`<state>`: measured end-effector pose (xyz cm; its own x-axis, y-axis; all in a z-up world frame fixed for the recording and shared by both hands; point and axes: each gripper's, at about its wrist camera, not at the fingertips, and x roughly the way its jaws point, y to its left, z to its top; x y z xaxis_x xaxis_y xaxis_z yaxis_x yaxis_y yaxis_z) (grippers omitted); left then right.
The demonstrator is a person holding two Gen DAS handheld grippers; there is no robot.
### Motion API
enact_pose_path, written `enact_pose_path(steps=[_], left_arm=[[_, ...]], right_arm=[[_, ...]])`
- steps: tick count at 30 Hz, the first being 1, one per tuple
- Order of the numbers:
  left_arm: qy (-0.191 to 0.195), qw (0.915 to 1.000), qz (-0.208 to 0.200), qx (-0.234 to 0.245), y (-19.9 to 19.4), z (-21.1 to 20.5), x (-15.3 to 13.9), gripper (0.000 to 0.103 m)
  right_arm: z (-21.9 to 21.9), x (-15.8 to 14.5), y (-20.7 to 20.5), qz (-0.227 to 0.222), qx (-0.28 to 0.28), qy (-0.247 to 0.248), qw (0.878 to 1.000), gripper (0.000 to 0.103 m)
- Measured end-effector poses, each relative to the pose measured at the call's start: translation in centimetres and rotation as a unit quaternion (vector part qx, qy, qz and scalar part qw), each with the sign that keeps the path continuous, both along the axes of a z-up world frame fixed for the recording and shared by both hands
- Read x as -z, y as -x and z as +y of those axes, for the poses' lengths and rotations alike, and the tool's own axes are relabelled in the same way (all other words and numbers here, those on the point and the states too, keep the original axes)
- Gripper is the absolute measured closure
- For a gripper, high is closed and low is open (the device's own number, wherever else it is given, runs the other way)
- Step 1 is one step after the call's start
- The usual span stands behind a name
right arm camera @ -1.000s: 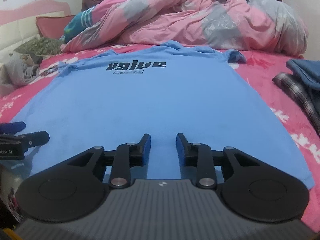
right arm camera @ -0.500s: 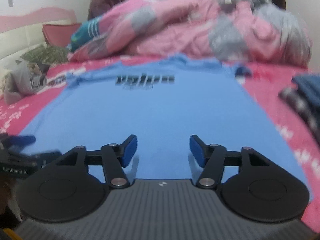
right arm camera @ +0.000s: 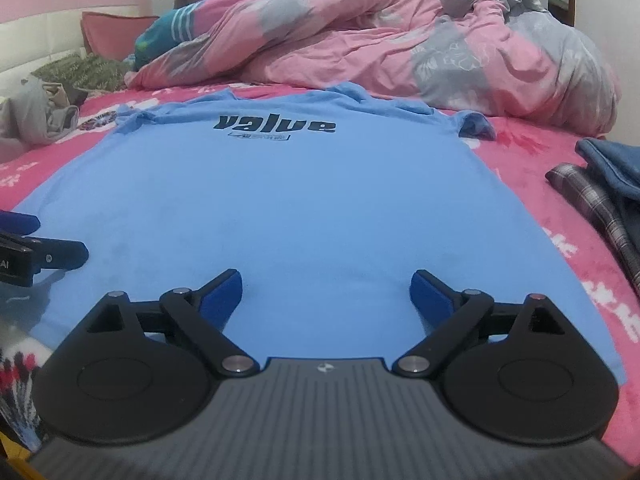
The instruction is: Fold clothes
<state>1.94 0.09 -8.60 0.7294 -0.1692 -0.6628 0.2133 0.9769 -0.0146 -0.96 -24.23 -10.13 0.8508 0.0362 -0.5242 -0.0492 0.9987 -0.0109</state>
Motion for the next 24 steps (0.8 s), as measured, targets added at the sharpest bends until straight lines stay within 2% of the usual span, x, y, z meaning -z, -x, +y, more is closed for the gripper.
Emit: enact_pose_path(steps=[24], left_arm=[[-0.009, 0.9997, 0.011, -0.020, 0.41, -0.39, -0.25, 0.000]], right_arm=[[0.02, 0.46, 0.42, -0.015, -0.004, -0.001, 1.000, 0.009]])
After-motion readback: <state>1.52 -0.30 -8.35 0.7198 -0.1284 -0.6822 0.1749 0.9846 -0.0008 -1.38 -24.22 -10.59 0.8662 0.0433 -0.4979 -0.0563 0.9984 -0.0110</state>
